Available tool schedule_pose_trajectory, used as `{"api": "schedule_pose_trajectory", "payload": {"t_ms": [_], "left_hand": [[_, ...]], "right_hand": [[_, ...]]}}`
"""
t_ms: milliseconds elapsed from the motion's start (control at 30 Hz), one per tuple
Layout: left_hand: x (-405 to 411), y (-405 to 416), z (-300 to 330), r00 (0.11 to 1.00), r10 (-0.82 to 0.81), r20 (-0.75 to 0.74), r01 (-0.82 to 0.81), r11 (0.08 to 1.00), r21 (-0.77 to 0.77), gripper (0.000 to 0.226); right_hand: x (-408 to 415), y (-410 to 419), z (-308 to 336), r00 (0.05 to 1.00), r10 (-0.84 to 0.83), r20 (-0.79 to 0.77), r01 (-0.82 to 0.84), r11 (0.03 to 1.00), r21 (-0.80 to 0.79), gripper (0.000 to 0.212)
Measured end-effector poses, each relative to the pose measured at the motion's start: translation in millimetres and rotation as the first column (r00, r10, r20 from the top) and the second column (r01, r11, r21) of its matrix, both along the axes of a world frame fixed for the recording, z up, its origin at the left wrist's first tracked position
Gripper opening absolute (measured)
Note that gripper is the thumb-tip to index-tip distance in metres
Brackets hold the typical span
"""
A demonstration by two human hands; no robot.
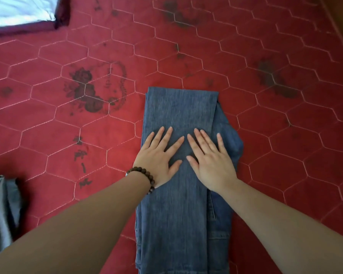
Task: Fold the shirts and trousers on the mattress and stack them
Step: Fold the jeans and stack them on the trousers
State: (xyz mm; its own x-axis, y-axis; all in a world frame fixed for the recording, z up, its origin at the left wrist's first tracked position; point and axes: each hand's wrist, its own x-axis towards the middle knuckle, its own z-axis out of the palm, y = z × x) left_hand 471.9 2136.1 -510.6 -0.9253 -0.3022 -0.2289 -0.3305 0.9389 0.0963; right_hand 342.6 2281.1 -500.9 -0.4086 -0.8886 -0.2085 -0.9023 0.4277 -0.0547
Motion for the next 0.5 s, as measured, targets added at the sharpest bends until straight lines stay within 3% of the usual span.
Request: {"api": "schedule_pose_trajectory", "payload": {"t_ms": [167,267,500], "left_hand": [[-47.5,-38.8,-5.1,1.000,0.012,-0.005,-0.012,1.000,-0.008,0.067],[-73.1,-61.5,-9.6,1.000,0.019,-0.017,-0.020,0.999,-0.039,0.066],[-80.9,-75.0,-23.7,0.989,0.073,-0.129,-0.083,0.994,-0.072,0.065]], "right_hand": [[-48.9,-53.3,-6.5,0.997,-0.046,-0.067,0.047,0.999,0.020,0.067],[-73.8,-84.3,-14.6,0.995,-0.097,-0.028,0.098,0.995,0.012,0.068],[-81.4,-90.6,-31.5,0.984,-0.175,-0.043,0.170,0.980,-0.106,0.070]]}}
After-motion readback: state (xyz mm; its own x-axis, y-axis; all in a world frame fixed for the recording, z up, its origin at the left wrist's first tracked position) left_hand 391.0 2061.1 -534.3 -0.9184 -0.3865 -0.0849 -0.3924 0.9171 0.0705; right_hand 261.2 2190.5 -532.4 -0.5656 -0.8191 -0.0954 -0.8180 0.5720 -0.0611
